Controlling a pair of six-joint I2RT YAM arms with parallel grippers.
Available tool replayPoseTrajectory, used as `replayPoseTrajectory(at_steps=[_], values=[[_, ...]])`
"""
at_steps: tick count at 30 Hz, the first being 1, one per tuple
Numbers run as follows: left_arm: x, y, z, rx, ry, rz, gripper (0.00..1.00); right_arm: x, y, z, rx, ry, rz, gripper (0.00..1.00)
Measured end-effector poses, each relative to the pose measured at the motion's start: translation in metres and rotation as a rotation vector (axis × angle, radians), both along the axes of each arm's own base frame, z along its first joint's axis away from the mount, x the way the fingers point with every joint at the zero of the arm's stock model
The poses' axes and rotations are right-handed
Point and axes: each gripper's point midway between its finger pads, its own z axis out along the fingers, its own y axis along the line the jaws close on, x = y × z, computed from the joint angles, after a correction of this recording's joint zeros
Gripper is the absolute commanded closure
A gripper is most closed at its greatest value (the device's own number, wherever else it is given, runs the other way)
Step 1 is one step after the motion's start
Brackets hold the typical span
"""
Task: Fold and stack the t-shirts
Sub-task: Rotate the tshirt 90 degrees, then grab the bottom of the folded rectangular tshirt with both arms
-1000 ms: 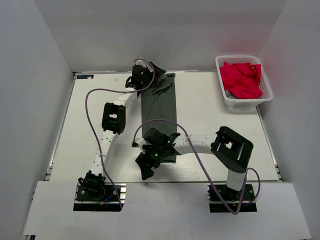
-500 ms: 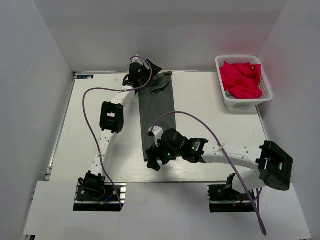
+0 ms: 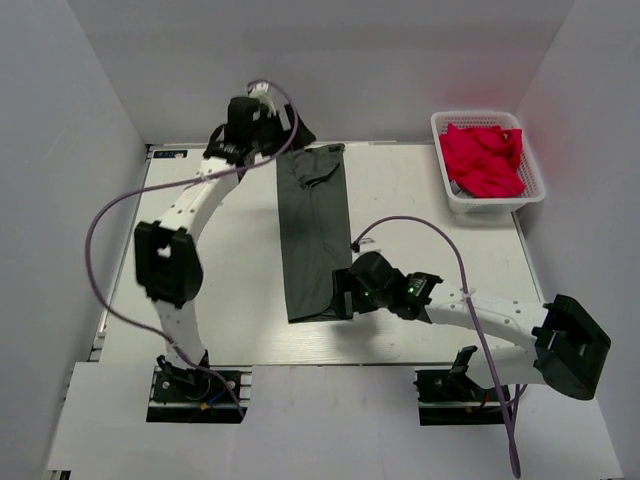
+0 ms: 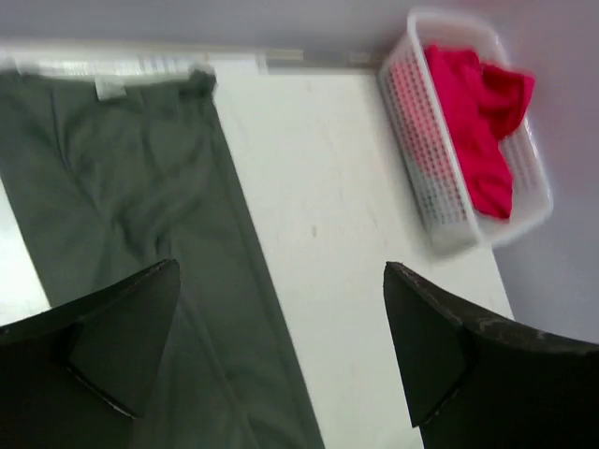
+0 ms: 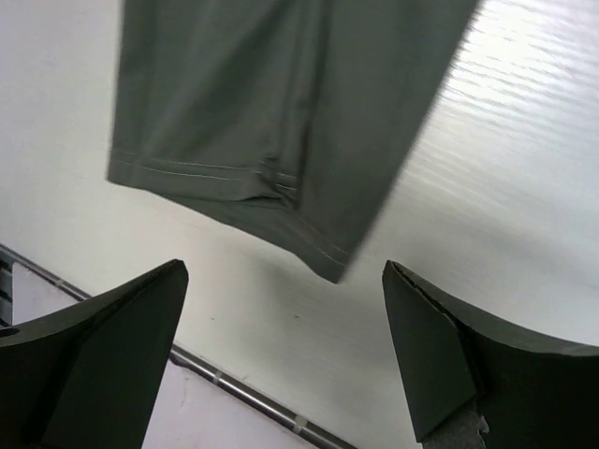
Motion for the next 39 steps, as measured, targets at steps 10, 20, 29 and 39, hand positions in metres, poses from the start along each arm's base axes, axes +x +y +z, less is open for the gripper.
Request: replayPoseTrajectory(at_steps=[10,20,29,39], values=[[-0.285,0.034,-0.218,0.168,0.613,-0.088,0.0,-0.013,-0.038,-0.029,-0.045,0.143,-0.05,0.1],[-0.365,0.023,-0.215,0.238,0.65,-0.184,0.15,-0.023,-0.023,-0.048,-0.012,0.291,-0.006,0.1],[-0.377,0.025,-0.25,0.382,0.733,-0.162,0.28,-0.014,-0.006,-0.046,0.048,0.329,-0.008,0.13],[-0.374,0.026,-0.257,0.433,0.726,-0.137,0.58,-0.003,-0.01,-0.05,0.053,0.333,-0.062,0.32]])
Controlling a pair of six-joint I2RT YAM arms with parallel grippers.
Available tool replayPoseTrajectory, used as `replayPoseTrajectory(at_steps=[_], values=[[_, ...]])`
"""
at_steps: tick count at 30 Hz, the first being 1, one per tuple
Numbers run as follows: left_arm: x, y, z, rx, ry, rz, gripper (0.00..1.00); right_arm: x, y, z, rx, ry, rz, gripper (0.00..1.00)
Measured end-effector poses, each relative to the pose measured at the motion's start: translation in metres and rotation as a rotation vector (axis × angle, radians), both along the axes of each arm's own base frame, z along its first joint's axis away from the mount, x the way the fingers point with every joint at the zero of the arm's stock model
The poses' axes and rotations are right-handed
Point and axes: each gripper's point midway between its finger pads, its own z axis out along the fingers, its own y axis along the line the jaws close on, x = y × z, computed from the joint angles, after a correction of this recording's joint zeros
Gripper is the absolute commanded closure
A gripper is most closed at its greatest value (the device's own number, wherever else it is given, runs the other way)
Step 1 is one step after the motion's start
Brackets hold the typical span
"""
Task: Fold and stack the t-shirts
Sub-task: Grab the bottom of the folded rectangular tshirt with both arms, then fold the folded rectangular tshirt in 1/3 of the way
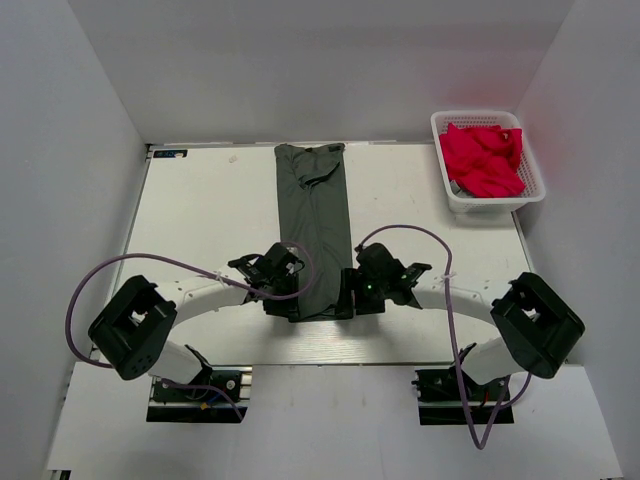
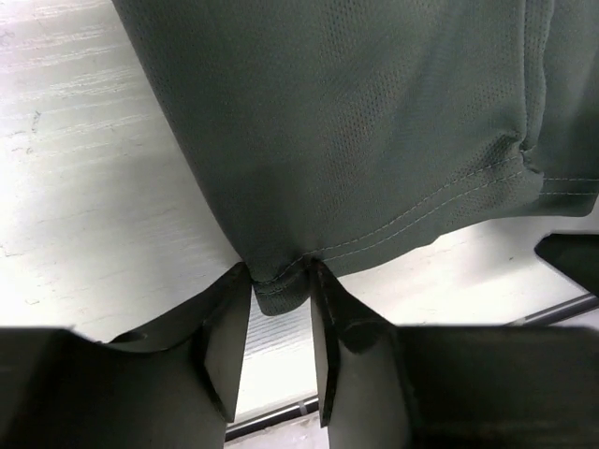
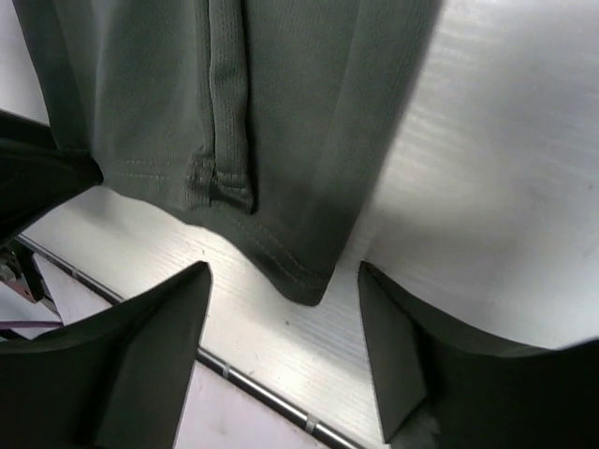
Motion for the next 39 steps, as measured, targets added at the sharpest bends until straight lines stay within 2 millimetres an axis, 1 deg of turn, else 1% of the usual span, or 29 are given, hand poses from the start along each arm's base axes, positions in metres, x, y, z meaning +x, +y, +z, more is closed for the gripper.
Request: replayPoseTrajectory(at_steps=[1,2,3,5,6,7,8,9,10,11,13,17,21,23,28,30,33,35,39], values=[[0.0,0.0,0.0,0.002,-0.001,0.0,0.58,0.0,0.001,-0.001,0.001,0.001,0.001,0.35],[0.0,0.0,-0.001,0.001,-0.002,0.001,0.62,0.001,0.002,-0.001,0.005,0.002,0.0,0.4],[0.0,0.001,-0.001,0.002,-0.002,0.002,0.63,0.002,0.002,-0.002,0.009,0.003,0.0,0.44],[0.0,0.001,-0.002,0.001,-0.003,0.005,0.68,0.002,0.004,-0.004,0.012,0.01,-0.001,0.56],[0.0,0.001,-0.002,0.001,-0.004,0.008,0.73,0.002,0.004,-0.006,0.013,0.012,0.0,0.65],[-0.001,0.0,-0.002,0.0,-0.004,0.011,0.8,0.002,0.005,-0.007,0.014,0.018,0.002,0.77],[-0.001,0.0,-0.003,-0.001,-0.003,0.011,0.87,0.002,0.005,-0.009,0.011,0.02,0.004,0.83],[-0.002,0.0,-0.003,-0.001,-0.003,0.014,1.0,0.0,0.005,-0.011,0.007,0.03,0.005,0.87],[-0.002,0.0,-0.003,-0.005,-0.003,0.016,1.0,-0.001,0.005,-0.012,0.01,0.041,0.005,0.9],[-0.002,-0.001,-0.002,-0.008,-0.006,0.016,1.0,-0.002,0.005,-0.013,0.01,0.043,0.006,0.91],[-0.003,0.0,-0.002,-0.009,-0.007,0.015,1.0,-0.003,0.006,-0.012,0.014,0.046,0.01,0.91],[-0.006,0.003,0.002,-0.013,-0.011,0.018,1.0,-0.003,0.006,-0.01,0.019,0.042,0.021,1.0],[0.0,0.002,0.015,-0.022,-0.05,0.027,1.0,0.0,0.007,0.0,0.019,0.026,0.025,1.0],[0.008,-0.002,0.024,-0.029,-0.076,0.033,1.0,0.007,0.012,0.009,0.022,0.002,0.025,1.0],[0.041,-0.014,0.057,-0.041,-0.176,0.073,1.0,0.036,0.023,0.038,0.032,-0.093,0.007,1.0],[0.057,-0.017,0.07,-0.03,-0.225,0.095,1.0,0.05,0.026,0.049,0.035,-0.131,-0.01,1.0],[0.082,-0.016,0.086,0.007,-0.296,0.138,1.0,0.078,0.03,0.063,0.028,-0.184,-0.053,1.0],[0.097,-0.016,0.094,0.031,-0.333,0.162,1.0,0.094,0.032,0.068,0.025,-0.205,-0.078,1.0],[0.129,-0.012,0.097,0.095,-0.372,0.211,1.0,0.127,0.034,0.072,0.011,-0.229,-0.116,1.0]])
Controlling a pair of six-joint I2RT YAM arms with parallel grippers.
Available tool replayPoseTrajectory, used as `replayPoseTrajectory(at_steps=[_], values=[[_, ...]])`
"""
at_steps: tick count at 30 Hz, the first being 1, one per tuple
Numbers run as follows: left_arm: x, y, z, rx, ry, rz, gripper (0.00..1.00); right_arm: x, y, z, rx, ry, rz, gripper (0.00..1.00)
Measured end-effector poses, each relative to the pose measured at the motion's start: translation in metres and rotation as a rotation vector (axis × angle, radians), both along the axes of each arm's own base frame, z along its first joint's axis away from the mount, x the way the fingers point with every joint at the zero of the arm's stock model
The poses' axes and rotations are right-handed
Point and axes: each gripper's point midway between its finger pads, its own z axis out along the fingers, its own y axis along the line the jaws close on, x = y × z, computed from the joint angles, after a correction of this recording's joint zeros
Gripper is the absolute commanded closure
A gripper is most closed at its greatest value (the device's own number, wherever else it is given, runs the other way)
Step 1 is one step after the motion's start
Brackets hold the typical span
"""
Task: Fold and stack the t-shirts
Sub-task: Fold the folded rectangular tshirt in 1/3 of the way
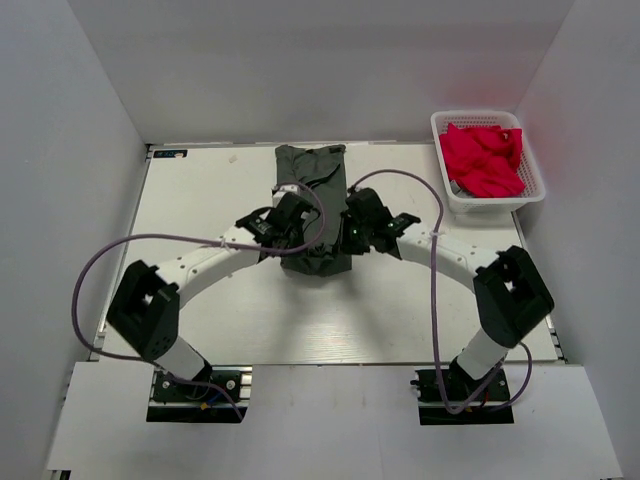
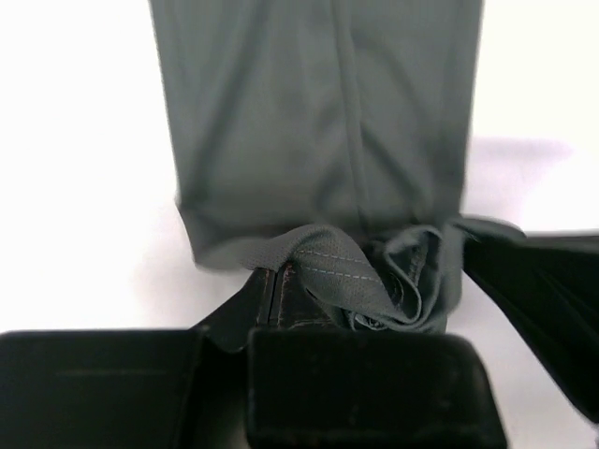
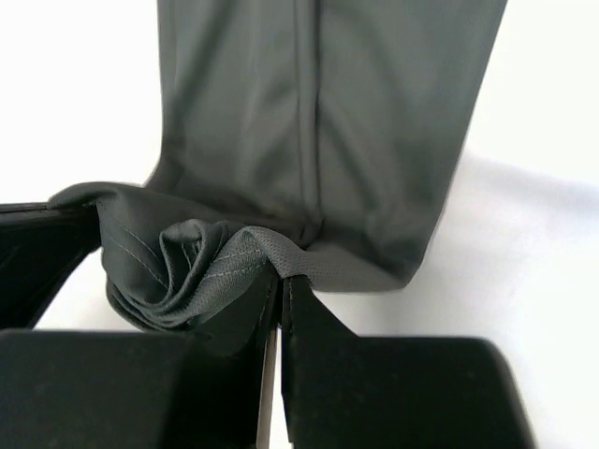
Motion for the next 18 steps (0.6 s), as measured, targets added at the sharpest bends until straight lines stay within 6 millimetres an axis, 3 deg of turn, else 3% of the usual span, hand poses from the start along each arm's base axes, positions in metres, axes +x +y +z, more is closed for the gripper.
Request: replayPoseTrajectory(at_steps=[11,18], values=[[0.101,0.013,0.016,0.057,-0.097,0.105,1.0,0.105,0.005,0.029,0.018,-0.104,-0.066,1.0],[0.151,0.015,0.016,0.049,-0.127,0.113,1.0,0.145,0.009,0.022,0.038,-0.107,-0.048,1.0]])
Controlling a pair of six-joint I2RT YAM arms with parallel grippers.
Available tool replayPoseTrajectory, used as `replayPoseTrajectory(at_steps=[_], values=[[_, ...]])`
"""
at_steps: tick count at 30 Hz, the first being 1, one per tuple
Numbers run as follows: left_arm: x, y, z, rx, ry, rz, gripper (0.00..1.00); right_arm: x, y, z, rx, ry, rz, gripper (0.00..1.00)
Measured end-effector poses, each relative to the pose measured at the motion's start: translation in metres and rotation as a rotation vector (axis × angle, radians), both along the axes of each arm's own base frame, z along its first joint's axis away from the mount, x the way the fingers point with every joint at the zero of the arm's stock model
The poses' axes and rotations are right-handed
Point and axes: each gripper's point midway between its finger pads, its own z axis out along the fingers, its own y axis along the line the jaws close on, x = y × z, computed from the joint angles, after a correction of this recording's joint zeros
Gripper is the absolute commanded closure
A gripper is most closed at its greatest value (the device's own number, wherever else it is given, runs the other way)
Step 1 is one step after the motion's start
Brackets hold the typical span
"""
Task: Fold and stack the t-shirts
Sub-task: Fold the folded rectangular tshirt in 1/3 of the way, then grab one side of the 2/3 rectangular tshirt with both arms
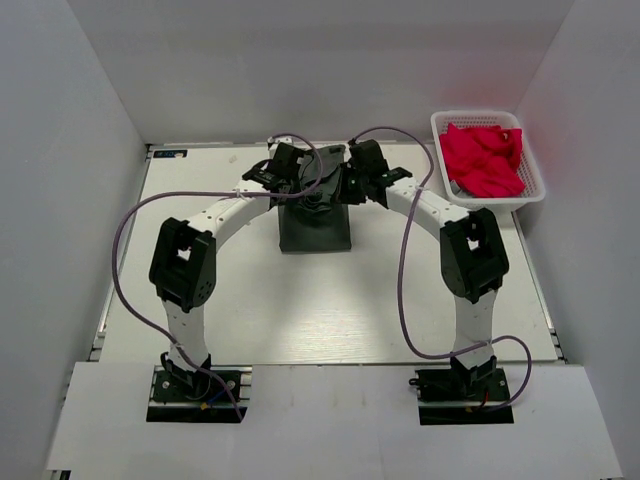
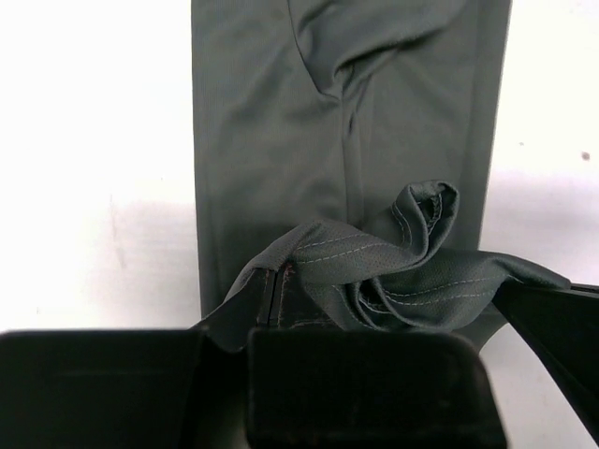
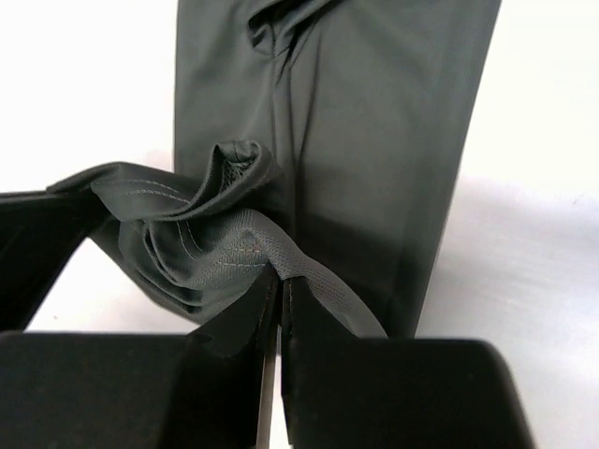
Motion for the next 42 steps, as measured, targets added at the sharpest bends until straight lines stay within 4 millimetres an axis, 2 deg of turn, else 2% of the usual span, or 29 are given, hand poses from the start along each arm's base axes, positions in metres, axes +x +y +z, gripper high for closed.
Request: replayPoseTrajectory(at_steps=[4,8,9,11,12,13,14,15,16,17,20,22,24,26,28,29,33,35,39,42], values=[[0.016,0.001,-0.016,0.003,0.021,-0.001,1.0,0.015,0.001,-0.012,-0.001,0.011,0.006,1.0],[0.022,0.006,-0.033,0.003,0.057,-0.002,1.0,0.027,0.002,-0.021,0.0,0.018,0.003,1.0],[0.023,0.007,-0.037,0.001,0.067,-0.003,1.0,0.029,0.002,-0.024,0.0,0.022,0.002,0.93],[0.024,0.008,-0.043,-0.003,0.08,-0.004,1.0,0.031,0.003,-0.029,0.002,0.029,0.006,0.88],[0.026,0.009,-0.044,-0.005,0.084,-0.003,0.99,0.032,0.004,-0.031,0.003,0.032,0.008,0.8],[0.028,0.01,-0.046,-0.008,0.086,0.0,0.93,0.035,0.005,-0.034,0.004,0.033,0.008,0.74],[0.031,0.012,-0.046,-0.011,0.085,0.003,0.66,0.037,0.005,-0.035,0.007,0.033,0.004,0.65],[0.036,0.013,-0.046,-0.012,0.084,0.006,0.45,0.042,0.006,-0.036,0.008,0.032,-0.002,0.52],[0.043,0.013,-0.044,-0.015,0.076,0.014,0.16,0.049,0.007,-0.035,0.012,0.022,-0.01,0.46],[0.053,0.013,-0.042,-0.017,0.062,0.023,0.0,0.058,0.007,-0.034,0.014,0.007,-0.02,0.37],[0.095,0.02,-0.023,-0.045,0.009,0.075,0.0,0.089,0.001,-0.021,0.02,-0.055,-0.065,0.11],[0.116,0.032,-0.008,-0.064,-0.032,0.109,0.0,0.102,-0.01,-0.009,0.023,-0.094,-0.078,0.1],[0.118,0.047,-0.002,-0.069,-0.038,0.133,0.0,0.104,-0.021,0.0,0.026,-0.126,-0.085,0.1],[0.109,0.061,-0.003,-0.08,-0.03,0.145,0.0,0.091,-0.034,0.003,0.027,-0.131,-0.082,0.1],[0.079,0.072,-0.016,-0.078,0.025,0.142,0.0,0.061,-0.041,0.005,0.043,-0.109,-0.046,0.1],[0.064,0.075,-0.023,-0.076,0.052,0.136,0.0,0.055,-0.041,0.005,0.046,-0.102,-0.037,0.1],[0.012,0.068,-0.038,-0.091,0.131,0.078,0.0,0.02,-0.03,0.012,0.084,-0.096,0.042,0.1],[-0.015,0.06,-0.042,-0.114,0.157,0.034,0.0,0.003,-0.028,0.01,0.09,-0.086,0.066,0.1],[-0.065,0.048,-0.057,-0.17,0.221,-0.048,0.0,-0.038,-0.037,-0.018,0.074,-0.001,0.081,0.1],[-0.087,0.045,-0.076,-0.185,0.277,-0.072,0.0,-0.063,-0.047,-0.047,0.061,0.085,0.077,0.1]])
